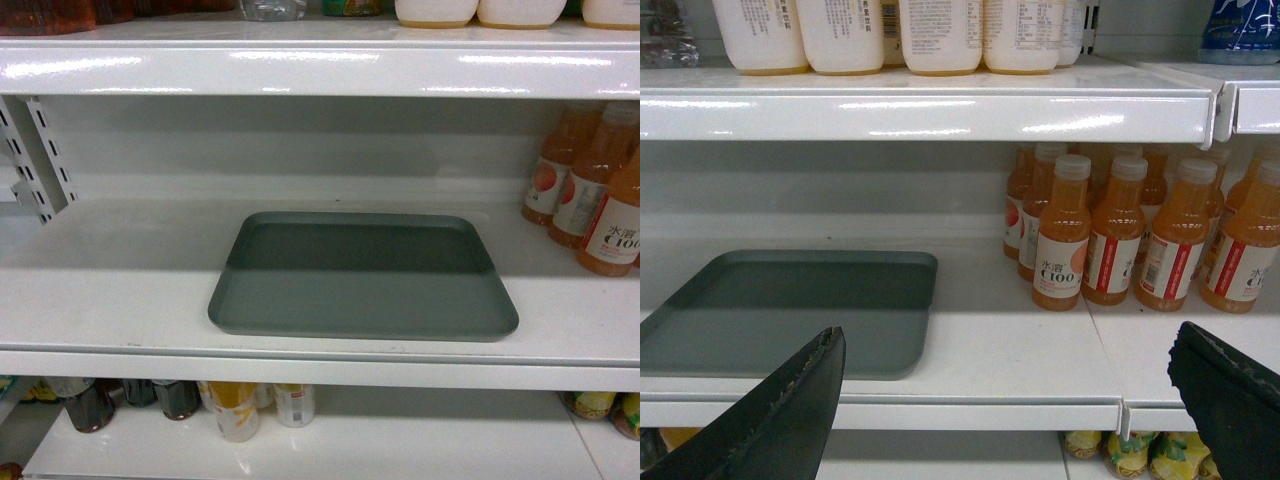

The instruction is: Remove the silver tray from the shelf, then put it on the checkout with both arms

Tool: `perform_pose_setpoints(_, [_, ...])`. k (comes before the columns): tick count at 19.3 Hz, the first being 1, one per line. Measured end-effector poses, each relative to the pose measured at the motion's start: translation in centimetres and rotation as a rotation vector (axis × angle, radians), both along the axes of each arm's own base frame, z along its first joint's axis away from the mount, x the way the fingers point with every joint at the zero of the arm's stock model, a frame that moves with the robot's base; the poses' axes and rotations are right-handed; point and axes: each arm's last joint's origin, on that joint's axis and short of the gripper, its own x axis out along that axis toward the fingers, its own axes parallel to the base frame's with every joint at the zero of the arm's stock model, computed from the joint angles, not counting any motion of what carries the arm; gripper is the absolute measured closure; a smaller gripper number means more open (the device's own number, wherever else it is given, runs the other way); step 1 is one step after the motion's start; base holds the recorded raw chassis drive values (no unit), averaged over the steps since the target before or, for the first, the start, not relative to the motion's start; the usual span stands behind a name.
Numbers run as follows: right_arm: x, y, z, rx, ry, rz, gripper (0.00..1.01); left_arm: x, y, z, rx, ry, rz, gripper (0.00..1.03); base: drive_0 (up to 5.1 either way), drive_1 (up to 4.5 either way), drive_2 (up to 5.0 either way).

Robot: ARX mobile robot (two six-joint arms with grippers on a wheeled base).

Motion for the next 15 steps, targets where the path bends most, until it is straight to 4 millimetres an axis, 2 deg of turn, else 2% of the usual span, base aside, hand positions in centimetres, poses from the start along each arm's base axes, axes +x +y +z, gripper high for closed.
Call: perform_pose_setpoints(15, [0.0, 0.0, 0.0, 0.0, 0.0, 0.0, 0.03, 0.0, 0.0, 0.0, 0.0, 0.0, 0.0, 0.05, 0.0, 0.0, 0.0])
